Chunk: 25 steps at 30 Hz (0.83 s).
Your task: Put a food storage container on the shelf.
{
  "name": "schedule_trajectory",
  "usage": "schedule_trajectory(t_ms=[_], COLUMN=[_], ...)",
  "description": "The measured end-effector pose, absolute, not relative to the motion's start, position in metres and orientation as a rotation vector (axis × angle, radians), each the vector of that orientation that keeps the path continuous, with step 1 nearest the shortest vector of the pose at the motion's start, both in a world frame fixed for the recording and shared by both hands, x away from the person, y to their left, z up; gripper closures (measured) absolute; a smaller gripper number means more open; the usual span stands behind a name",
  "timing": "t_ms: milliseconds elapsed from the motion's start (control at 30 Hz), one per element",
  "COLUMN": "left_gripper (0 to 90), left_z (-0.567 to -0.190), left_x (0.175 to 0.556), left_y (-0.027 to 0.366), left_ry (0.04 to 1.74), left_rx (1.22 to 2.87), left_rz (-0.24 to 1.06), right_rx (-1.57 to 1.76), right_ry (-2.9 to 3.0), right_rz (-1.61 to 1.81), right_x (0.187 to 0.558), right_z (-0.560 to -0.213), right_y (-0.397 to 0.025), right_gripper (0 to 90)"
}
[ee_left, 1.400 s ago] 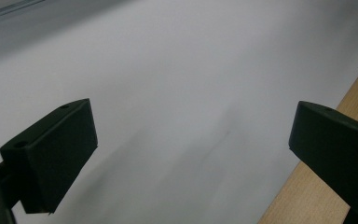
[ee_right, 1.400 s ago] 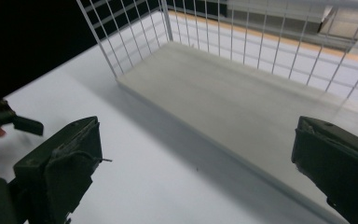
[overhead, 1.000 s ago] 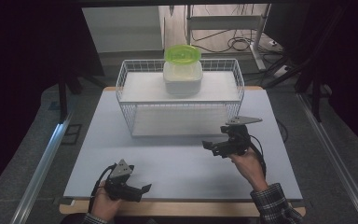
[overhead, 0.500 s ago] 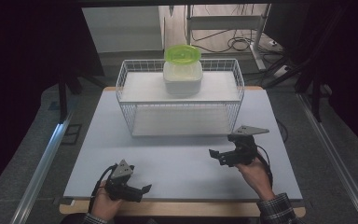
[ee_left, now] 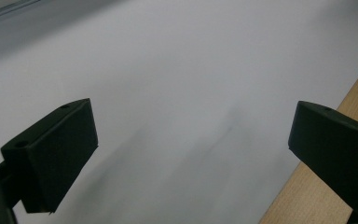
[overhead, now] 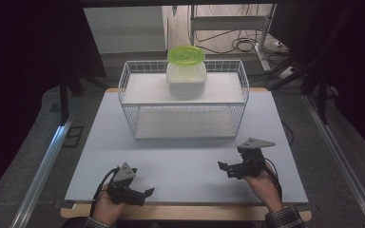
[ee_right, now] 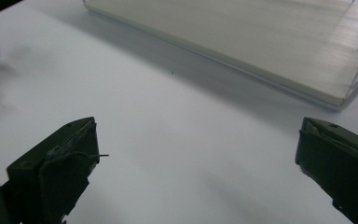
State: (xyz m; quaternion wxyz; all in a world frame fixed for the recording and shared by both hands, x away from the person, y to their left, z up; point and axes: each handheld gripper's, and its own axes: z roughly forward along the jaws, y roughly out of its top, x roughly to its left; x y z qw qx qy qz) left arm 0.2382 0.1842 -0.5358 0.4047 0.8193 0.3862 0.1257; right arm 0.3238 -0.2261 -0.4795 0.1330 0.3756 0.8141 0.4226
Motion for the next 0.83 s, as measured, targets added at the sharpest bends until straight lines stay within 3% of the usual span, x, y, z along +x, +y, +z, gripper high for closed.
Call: schedule_trajectory(t_ms=[833], left_gripper=[1.0], left_z=[-0.537], left_x=[0.238], left_y=[0.183], left_ry=[0.965], left_rx=[2.083], left_rz=[0.322], right_rx=[1.069], right_ry=[2.423], right_rz=[0.964], right_x=[0.307], right_z=[-0.512], right_y=[-0.23], right_gripper=[0.0])
